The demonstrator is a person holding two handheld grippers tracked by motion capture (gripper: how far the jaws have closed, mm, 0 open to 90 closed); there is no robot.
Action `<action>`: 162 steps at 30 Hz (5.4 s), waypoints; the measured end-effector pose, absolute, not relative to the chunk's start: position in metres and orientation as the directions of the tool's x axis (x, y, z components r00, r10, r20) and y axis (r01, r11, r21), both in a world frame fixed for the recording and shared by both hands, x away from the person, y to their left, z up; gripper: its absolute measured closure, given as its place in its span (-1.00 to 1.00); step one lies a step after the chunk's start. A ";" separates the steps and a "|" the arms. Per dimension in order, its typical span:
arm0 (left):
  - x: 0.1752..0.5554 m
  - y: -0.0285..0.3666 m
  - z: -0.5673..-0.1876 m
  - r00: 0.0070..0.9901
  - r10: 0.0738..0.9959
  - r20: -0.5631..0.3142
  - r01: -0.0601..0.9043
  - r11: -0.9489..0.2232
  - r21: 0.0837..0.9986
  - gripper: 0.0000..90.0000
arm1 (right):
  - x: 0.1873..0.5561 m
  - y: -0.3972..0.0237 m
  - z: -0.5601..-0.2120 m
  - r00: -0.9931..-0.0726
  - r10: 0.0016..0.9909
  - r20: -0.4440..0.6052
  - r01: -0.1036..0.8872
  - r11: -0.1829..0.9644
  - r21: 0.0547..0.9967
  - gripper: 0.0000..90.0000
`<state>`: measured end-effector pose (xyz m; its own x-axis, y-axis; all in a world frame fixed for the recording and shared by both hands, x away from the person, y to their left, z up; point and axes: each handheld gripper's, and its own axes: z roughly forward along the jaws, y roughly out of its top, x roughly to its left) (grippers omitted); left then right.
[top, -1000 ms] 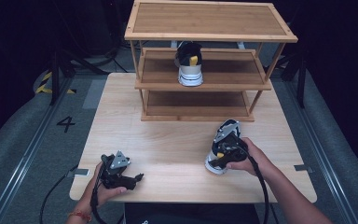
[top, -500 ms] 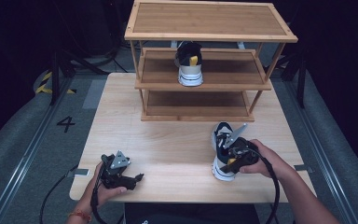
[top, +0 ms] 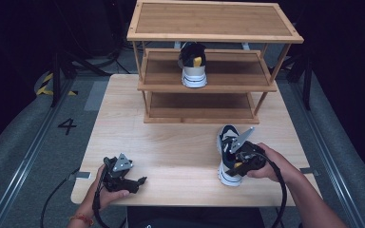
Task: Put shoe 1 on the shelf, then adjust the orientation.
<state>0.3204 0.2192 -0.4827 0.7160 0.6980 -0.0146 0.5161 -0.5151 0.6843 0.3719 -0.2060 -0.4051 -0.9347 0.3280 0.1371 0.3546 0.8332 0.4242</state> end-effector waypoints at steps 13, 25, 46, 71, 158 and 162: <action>0.322 0.220 -0.482 0.722 0.692 -0.008 0.508 -0.523 0.684 -0.67 | 0.367 -0.210 -0.398 -0.955 0.280 0.095 0.295 0.872 0.391 0.55; 0.323 0.220 -0.482 0.728 0.685 -0.009 0.504 -0.527 0.684 -0.67 | 0.358 -0.218 -0.352 -0.970 0.244 0.011 0.224 0.870 0.440 0.55; 0.323 0.219 -0.483 0.726 0.687 -0.014 0.508 -0.523 0.685 -0.67 | 0.379 -0.216 -0.252 -0.960 0.231 -0.160 0.134 0.877 0.462 0.55; 0.323 0.219 -0.483 0.725 0.689 -0.018 0.511 -0.521 0.684 -0.67 | 0.479 -0.183 -0.210 -0.943 0.251 -0.218 0.128 0.879 0.458 0.53; 0.321 0.219 -0.483 0.724 0.689 -0.015 0.510 -0.521 0.684 -0.67 | 0.514 -0.214 -0.281 -0.718 0.690 -0.089 0.350 0.469 0.811 -0.61; 0.321 0.219 -0.483 0.724 0.689 -0.014 0.510 -0.522 0.684 -0.67 | 0.522 -0.212 -0.281 -0.713 0.693 -0.108 0.345 0.480 0.807 -0.54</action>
<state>0.3212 0.2186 -0.4825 0.7244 0.6892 -0.0142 0.5097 -0.5215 0.6843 0.5224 -0.2124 -0.2813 -0.7127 0.6932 -0.1079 0.3446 0.4798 0.8069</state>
